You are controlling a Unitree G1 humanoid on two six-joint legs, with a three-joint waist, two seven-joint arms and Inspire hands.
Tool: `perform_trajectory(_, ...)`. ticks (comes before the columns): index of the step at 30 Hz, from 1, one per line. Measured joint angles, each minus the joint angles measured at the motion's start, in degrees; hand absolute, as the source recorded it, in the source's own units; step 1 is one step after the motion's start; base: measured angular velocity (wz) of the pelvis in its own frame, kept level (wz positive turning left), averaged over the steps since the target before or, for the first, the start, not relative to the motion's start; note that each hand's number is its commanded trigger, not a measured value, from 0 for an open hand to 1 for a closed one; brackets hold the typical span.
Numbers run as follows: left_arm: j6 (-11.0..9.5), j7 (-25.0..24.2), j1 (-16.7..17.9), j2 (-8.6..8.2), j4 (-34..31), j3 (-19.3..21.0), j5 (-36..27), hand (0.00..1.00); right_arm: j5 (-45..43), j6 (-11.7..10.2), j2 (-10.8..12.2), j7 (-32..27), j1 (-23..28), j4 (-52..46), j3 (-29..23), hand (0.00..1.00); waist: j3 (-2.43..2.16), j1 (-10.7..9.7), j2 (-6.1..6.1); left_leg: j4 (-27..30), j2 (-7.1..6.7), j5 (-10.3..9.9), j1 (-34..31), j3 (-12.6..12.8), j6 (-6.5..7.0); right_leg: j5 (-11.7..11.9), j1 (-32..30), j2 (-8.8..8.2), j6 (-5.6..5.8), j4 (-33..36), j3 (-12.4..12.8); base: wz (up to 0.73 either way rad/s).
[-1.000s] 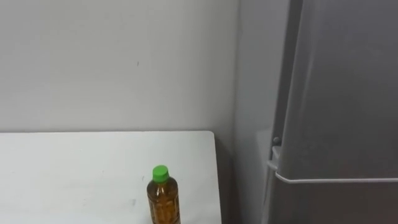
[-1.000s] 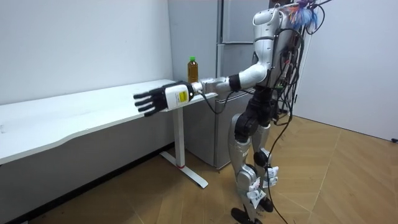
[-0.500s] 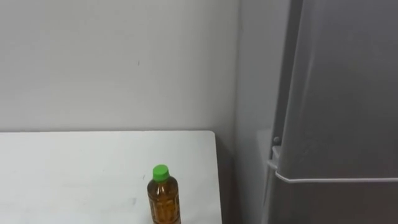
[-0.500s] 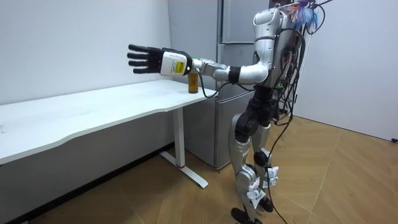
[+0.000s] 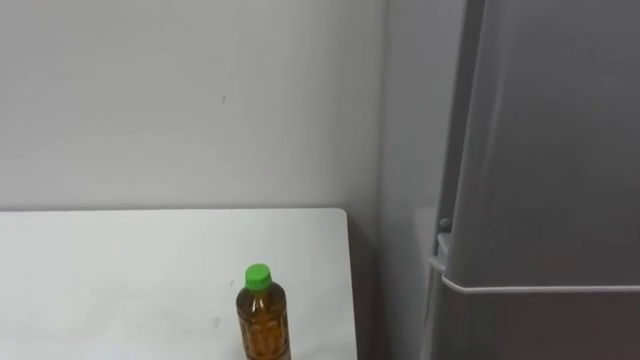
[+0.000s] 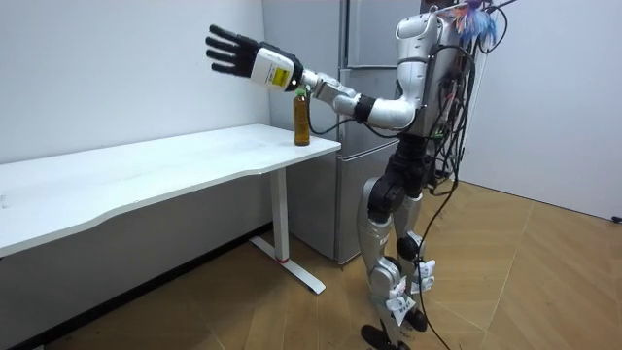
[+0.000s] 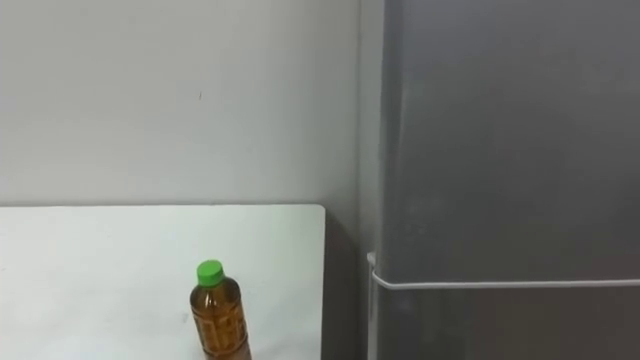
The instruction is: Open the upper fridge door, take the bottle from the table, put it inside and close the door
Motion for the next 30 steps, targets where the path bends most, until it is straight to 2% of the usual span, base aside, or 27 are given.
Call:
perform_trajectory(4, 1.24, -3.87, -1.58, -0.31, -3.01, -2.42, -0.09, 0.00, -0.21, 0.00, 0.19, 0.28, -0.93, 0.70, -0.31, 0.00, 0.27, -1.59, -0.33, -0.08, -0.01, 0.00, 0.10, 0.06, 0.00, 0.00, 0.17, 0.07, 0.00, -0.09, 0.13, 0.01)
perform_trajectory(6, 2.07, -7.71, -2.05, -0.50, -4.58, -3.84, -1.26, 0.00, -0.08, 0.03, 0.40, 0.61, -1.79, 1.75, -0.25, 0.00, 0.32, -2.62, -0.41, -0.13, 0.06, 0.00, 0.06, 0.35, 0.00, 0.00, 0.00, 0.11, 0.00, -0.07, 0.30, -0.04)
perform_trajectory(10, 3.98, -11.85, -3.39, -1.10, -4.75, -7.56, -3.38, 0.00, -0.18, 0.04, 0.42, 0.83, -1.93, 1.72, 0.38, 0.00, 0.36, -3.09, -0.56, -0.32, 0.10, 0.00, 0.00, 0.47, -0.01, 0.00, -0.42, 0.20, 0.00, -0.04, 0.67, -0.05)
perform_trajectory(12, 5.13, -14.19, -5.04, -2.26, -4.75, -9.92, -3.33, 0.00, -0.28, 0.05, 0.43, 1.21, -2.08, 1.73, 0.45, 0.00, 0.31, -3.79, -0.67, -0.29, 0.08, 0.00, -0.30, 0.50, 0.00, 0.00, -0.71, 0.16, -0.01, -0.05, 0.66, 0.00)
perform_trajectory(16, 6.90, -18.67, -7.25, -2.71, -4.75, -12.21, -3.41, 0.00, -0.29, 0.05, 0.49, 1.92, -2.45, 1.74, 0.46, 0.00, 0.30, -4.44, -0.67, -0.33, 0.16, 0.00, -0.65, 0.69, -0.01, 0.05, -1.01, 0.23, -0.03, 0.11, 0.98, -0.04)
perform_trajectory(19, 8.11, -21.63, -7.88, -3.93, -4.75, -13.87, -4.15, 0.00, -0.28, 0.13, 0.49, 2.00, -2.66, 1.88, 0.46, 0.00, 0.13, -4.57, -0.40, -0.31, 0.21, 0.00, -0.59, 0.75, -0.01, 0.15, -1.01, 0.25, -0.06, 0.08, 1.23, -0.08)
perform_trajectory(21, 9.29, -23.71, -8.28, -4.52, -4.74, -15.07, -6.81, 0.00, -0.19, 0.62, 0.49, 2.00, -3.22, 2.37, 1.04, 0.00, 0.05, -5.10, -0.28, -0.27, 0.24, 0.00, -0.56, 0.76, -0.01, 0.19, -0.96, 0.25, -0.08, 0.07, 1.16, 0.00)
perform_trajectory(24, 10.18, -26.34, -8.49, -4.50, -4.74, -16.58, -9.33, 0.00, -0.28, 1.06, 0.43, 2.04, -4.44, 3.73, 1.45, 0.00, 0.05, -6.03, -0.28, -0.27, 0.25, 0.00, -0.50, 0.69, -0.01, 0.20, -0.90, 0.25, -0.09, 0.09, 1.13, 0.00)
perform_trajectory(30, 11.71, -32.40, -8.49, -4.22, -4.74, -19.83, -11.48, 0.00, -0.73, 1.80, 0.47, 1.97, -5.44, 4.25, 2.14, 0.00, 0.18, -6.16, -0.48, -0.23, 0.27, 0.00, -0.69, 0.77, 0.00, 0.20, -1.81, 0.21, -0.09, 0.97, 1.59, -0.03)
